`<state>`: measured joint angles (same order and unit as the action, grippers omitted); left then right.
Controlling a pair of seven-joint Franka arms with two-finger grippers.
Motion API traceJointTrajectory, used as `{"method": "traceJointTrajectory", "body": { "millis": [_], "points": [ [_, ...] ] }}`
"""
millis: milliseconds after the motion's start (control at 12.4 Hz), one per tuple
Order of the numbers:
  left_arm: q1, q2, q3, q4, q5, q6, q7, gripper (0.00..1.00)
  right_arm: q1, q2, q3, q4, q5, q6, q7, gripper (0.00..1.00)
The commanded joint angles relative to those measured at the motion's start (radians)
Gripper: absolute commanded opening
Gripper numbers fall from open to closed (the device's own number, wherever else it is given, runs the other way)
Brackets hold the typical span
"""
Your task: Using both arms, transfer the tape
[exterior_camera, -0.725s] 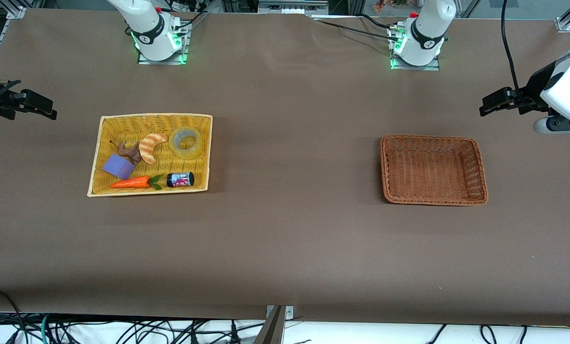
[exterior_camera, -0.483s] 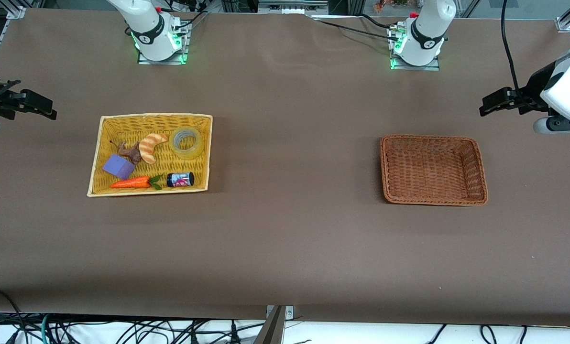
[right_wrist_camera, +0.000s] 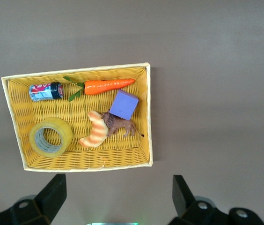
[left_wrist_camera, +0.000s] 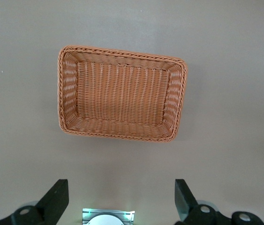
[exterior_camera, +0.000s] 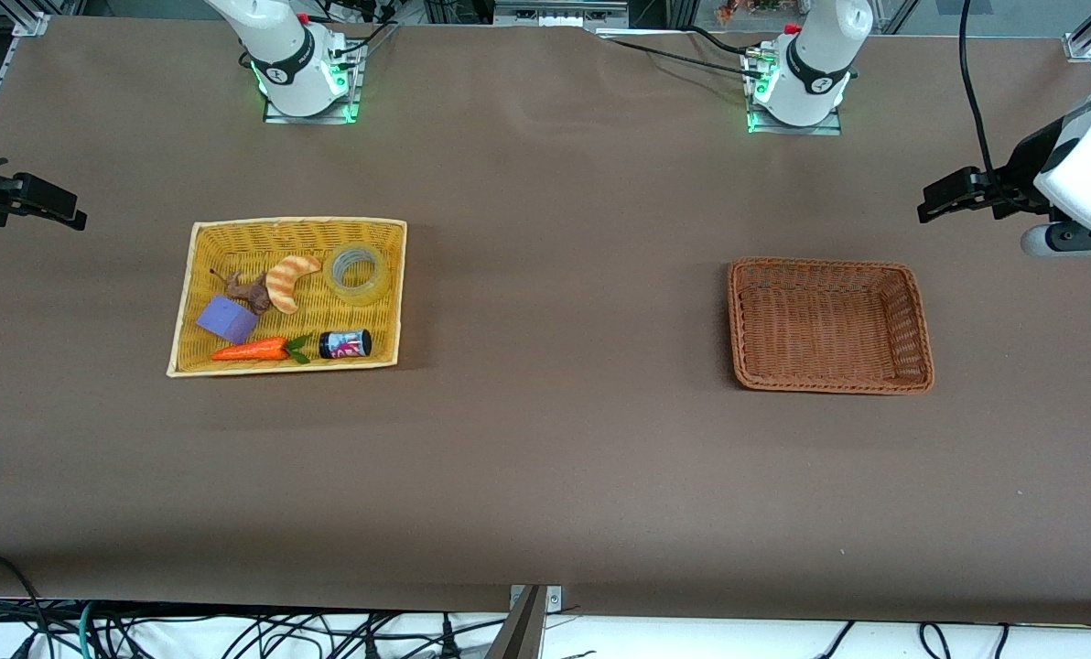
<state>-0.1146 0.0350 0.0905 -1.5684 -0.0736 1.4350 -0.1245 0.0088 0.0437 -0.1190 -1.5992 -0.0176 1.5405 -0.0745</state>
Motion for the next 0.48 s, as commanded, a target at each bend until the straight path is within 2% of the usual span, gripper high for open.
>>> {"method": "traceJointTrajectory", "body": {
  "millis": [0,403],
  "points": [
    [0.006,0.014,0.003,0.027,-0.028,-0.001,0.025,1.00,-0.007,-0.004,0.012,-0.011,0.019,0.006,0.007,1.00],
    [0.004,0.013,0.003,0.027,-0.026,-0.001,0.025,1.00,-0.006,-0.002,0.015,-0.005,0.012,0.000,-0.001,1.00]
  ]
}}
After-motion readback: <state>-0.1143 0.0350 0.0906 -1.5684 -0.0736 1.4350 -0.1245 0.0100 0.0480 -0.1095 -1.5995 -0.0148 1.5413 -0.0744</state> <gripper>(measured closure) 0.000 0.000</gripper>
